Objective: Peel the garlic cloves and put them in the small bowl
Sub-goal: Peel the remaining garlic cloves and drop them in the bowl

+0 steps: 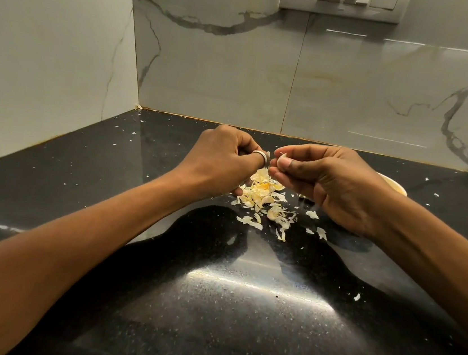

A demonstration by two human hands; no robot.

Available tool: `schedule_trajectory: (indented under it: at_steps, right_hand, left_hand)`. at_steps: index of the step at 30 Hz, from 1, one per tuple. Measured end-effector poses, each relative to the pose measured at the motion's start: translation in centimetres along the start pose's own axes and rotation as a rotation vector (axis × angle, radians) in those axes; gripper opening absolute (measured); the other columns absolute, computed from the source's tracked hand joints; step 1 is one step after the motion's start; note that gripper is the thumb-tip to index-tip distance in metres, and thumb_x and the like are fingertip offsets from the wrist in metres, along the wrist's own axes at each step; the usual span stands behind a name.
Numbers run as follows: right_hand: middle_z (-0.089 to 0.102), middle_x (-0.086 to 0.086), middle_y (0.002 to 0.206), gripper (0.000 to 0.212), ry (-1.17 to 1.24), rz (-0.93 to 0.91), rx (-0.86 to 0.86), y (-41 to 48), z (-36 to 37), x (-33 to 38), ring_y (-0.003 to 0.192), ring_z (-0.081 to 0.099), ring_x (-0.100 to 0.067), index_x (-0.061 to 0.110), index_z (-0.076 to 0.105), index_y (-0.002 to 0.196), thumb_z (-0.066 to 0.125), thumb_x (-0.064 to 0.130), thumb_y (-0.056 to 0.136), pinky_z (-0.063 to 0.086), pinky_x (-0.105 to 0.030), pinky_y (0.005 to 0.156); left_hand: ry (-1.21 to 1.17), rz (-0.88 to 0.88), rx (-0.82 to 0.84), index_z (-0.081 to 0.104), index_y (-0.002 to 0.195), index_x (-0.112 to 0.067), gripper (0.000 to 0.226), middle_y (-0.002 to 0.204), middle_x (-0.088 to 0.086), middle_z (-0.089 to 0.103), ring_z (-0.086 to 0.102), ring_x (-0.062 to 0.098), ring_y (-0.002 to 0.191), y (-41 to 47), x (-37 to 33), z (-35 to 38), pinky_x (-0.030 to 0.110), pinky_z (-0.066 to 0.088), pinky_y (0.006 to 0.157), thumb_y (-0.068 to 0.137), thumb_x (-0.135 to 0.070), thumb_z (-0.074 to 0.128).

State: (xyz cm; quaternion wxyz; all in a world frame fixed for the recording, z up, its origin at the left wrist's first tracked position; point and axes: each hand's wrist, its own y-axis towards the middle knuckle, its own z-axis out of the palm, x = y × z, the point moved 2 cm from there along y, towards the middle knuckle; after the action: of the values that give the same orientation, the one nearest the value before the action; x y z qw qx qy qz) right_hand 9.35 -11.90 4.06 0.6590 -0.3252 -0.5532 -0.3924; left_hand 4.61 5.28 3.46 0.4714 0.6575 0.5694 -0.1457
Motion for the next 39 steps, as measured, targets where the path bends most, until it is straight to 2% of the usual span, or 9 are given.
schedule_trajectory:
  at_steps: [3,7,12,15,19,22,26,35,39]
  right_hand:
    - [0.072,-0.023,0.098,0.022,-0.01,-0.002,0.001,-0.03,0.02,-0.02,0.09,0.074,-0.028,-0.007,0.069,0.105,0.059,-0.015,0.088,0.062,-0.03,0.079]
    - [0.073,-0.022,0.096,0.024,-0.05,-0.026,-0.014,-0.37,0.1,0.15,0.085,0.075,-0.026,-0.005,0.069,0.106,0.06,-0.014,0.087,0.062,-0.031,0.079]
    - [0.071,-0.027,0.109,0.026,-0.16,-0.075,-0.012,-0.59,0.2,0.27,0.088,0.074,-0.029,-0.005,0.068,0.109,0.063,-0.013,0.085,0.063,-0.032,0.08]
    - [0.072,-0.026,0.105,0.023,-0.223,-0.096,-0.007,-0.56,0.16,0.27,0.088,0.075,-0.028,-0.005,0.068,0.106,0.065,-0.012,0.085,0.063,-0.031,0.078]
    - [0.074,-0.021,0.096,0.02,-0.284,-0.129,0.009,-0.6,0.24,0.21,0.084,0.075,-0.025,-0.005,0.068,0.103,0.067,-0.011,0.084,0.063,-0.027,0.074]
    - [0.075,-0.022,0.094,0.018,-0.337,-0.144,0.017,-0.54,0.25,0.14,0.085,0.075,-0.026,-0.005,0.069,0.102,0.068,-0.01,0.085,0.063,-0.029,0.077]
    - [0.074,-0.025,0.096,0.017,-0.374,-0.162,0.008,-0.6,0.37,0.04,0.087,0.074,-0.028,-0.005,0.069,0.101,0.068,-0.009,0.085,0.063,-0.032,0.08]
    - [0.074,-0.021,0.095,0.017,-0.351,-0.155,0.002,-0.93,0.58,0.1,0.08,0.075,-0.021,-0.002,0.069,0.098,0.067,-0.01,0.084,0.062,-0.024,0.071]
    - [0.075,-0.019,0.091,0.017,-0.353,-0.162,0.003,-0.91,0.66,0.02,0.081,0.075,-0.022,0.002,0.069,0.095,0.067,-0.011,0.084,0.062,-0.026,0.073]
  left_hand:
    - [0.04,0.024,-0.05,0.067,0.08,-0.017,0.015,0.072,0.001,0.067,0.068,0.01,0.059,0.07,0.08,-0.08,0.03,0.061,0.054,0.095,-0.022,0.067]
    - [0.099,0.109,-0.099,0.072,0.09,-0.019,0.005,0.078,-0.008,0.069,0.067,0.005,0.069,0.27,0.24,-0.19,0.027,0.061,0.065,0.087,-0.02,0.076]
    - [0.097,0.144,-0.087,0.076,0.093,-0.022,0.006,0.077,-0.014,0.069,0.065,0.0,0.067,0.34,0.3,-0.21,0.025,0.06,0.066,0.09,-0.027,0.074]
    - [0.089,0.161,-0.064,0.077,0.096,-0.021,0.01,0.077,-0.016,0.069,0.066,0.0,0.067,0.33,0.18,-0.13,0.021,0.059,0.062,0.089,-0.028,0.075]
    - [0.063,0.161,-0.025,0.078,0.094,-0.019,0.009,0.072,-0.009,0.07,0.069,0.011,0.061,0.2,0.1,0.06,0.025,0.059,0.053,0.088,-0.026,0.077]
    - [0.069,0.155,-0.033,0.078,0.091,-0.017,0.007,0.067,-0.007,0.068,0.068,0.01,0.057,0.18,0.1,0.12,0.026,0.059,0.05,0.089,-0.023,0.076]
    - [0.086,0.144,-0.024,0.077,0.091,-0.016,0.006,0.064,-0.006,0.067,0.066,0.009,0.054,0.16,0.17,0.26,0.024,0.058,0.05,0.09,-0.021,0.074]
    - [0.066,0.13,-0.01,0.076,0.092,-0.013,0.007,0.067,-0.003,0.068,0.068,0.016,0.059,-0.05,-0.08,0.37,0.023,0.057,0.05,0.091,-0.019,0.073]
    - [0.068,0.107,-0.01,0.074,0.091,-0.012,0.008,0.068,-0.002,0.067,0.068,0.016,0.058,-0.13,-0.09,0.4,0.025,0.057,0.049,0.09,-0.02,0.074]
